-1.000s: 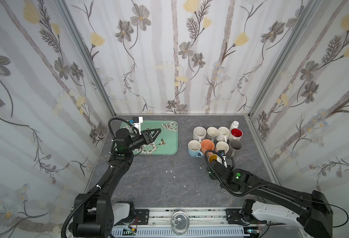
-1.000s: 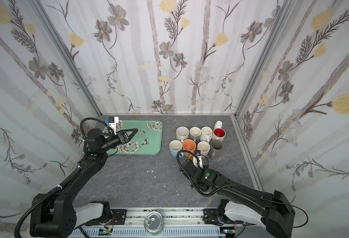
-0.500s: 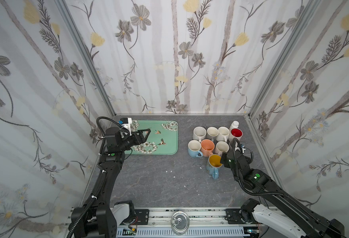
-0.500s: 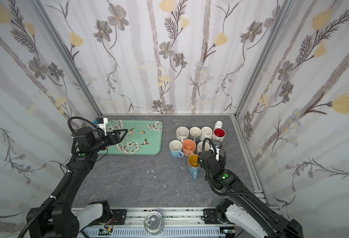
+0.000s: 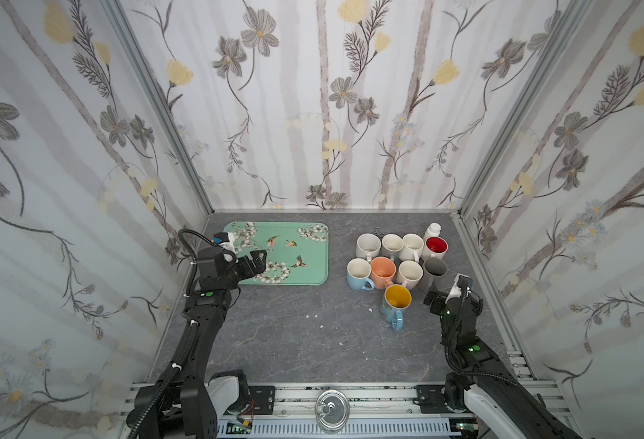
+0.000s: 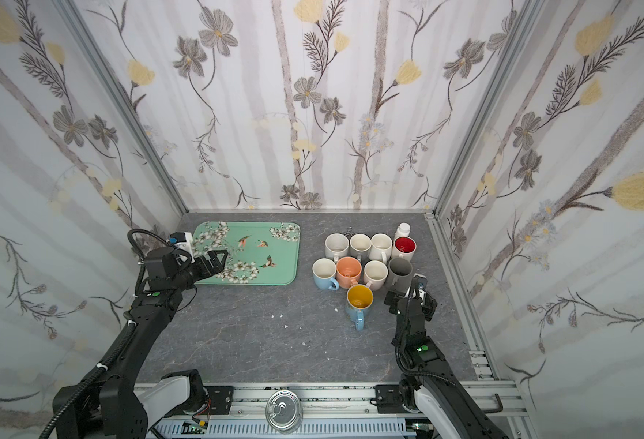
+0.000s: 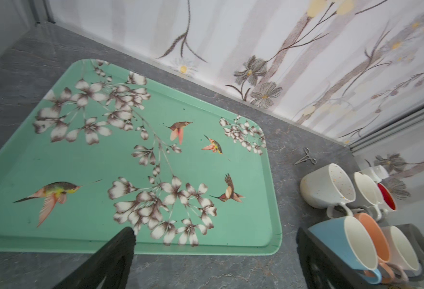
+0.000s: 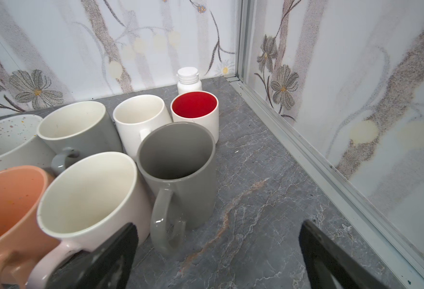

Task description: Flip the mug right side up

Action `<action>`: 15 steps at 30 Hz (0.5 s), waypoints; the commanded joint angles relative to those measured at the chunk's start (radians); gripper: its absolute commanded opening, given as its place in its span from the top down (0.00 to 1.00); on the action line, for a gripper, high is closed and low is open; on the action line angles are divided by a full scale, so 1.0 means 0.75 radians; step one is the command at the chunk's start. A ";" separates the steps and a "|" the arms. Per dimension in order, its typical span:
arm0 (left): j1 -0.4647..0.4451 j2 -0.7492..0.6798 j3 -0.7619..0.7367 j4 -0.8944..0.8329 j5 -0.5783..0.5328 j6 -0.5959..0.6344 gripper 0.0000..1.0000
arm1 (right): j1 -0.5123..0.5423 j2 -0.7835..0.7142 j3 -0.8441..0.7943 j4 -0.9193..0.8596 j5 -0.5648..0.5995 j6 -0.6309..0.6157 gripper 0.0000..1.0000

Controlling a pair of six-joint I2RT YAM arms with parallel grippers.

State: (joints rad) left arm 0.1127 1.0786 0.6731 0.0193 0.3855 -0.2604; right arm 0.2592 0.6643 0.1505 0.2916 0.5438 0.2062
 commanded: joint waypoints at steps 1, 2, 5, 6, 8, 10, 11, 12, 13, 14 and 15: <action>0.003 -0.061 -0.090 0.144 -0.110 0.068 0.00 | -0.075 0.032 -0.060 0.373 -0.106 -0.096 0.00; 0.002 -0.085 -0.132 0.198 -0.096 0.089 0.00 | -0.111 0.055 -0.072 0.412 -0.127 -0.096 0.00; 0.000 -0.165 -0.241 0.327 -0.126 0.097 0.00 | -0.197 0.142 -0.105 0.539 -0.195 -0.074 0.00; -0.001 -0.191 -0.269 0.354 -0.145 0.105 0.00 | -0.221 0.178 -0.121 0.598 -0.220 -0.061 0.00; -0.002 -0.235 -0.315 0.393 -0.171 0.141 0.00 | -0.254 0.248 -0.138 0.681 -0.257 -0.032 0.00; -0.005 -0.272 -0.364 0.430 -0.207 0.174 0.00 | -0.271 0.321 -0.151 0.764 -0.303 -0.032 0.00; -0.005 -0.289 -0.391 0.455 -0.223 0.187 0.00 | -0.274 0.357 -0.155 0.811 -0.318 -0.032 0.00; -0.007 -0.305 -0.422 0.489 -0.237 0.190 0.00 | -0.276 0.392 -0.166 0.858 -0.332 -0.031 0.00; -0.007 -0.316 -0.453 0.525 -0.253 0.192 0.00 | -0.279 0.417 -0.174 0.906 -0.346 -0.032 0.00; -0.010 -0.328 -0.487 0.567 -0.280 0.191 0.00 | -0.280 0.441 -0.176 0.945 -0.361 -0.032 0.00; -0.011 -0.334 -0.524 0.610 -0.308 0.193 0.00 | -0.282 0.455 -0.175 0.964 -0.381 -0.035 0.00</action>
State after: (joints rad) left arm 0.1066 0.8425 0.3264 0.3397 0.2260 -0.1455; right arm 0.0513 0.9794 0.0235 0.8433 0.3157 0.1822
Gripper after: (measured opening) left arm 0.996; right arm 0.997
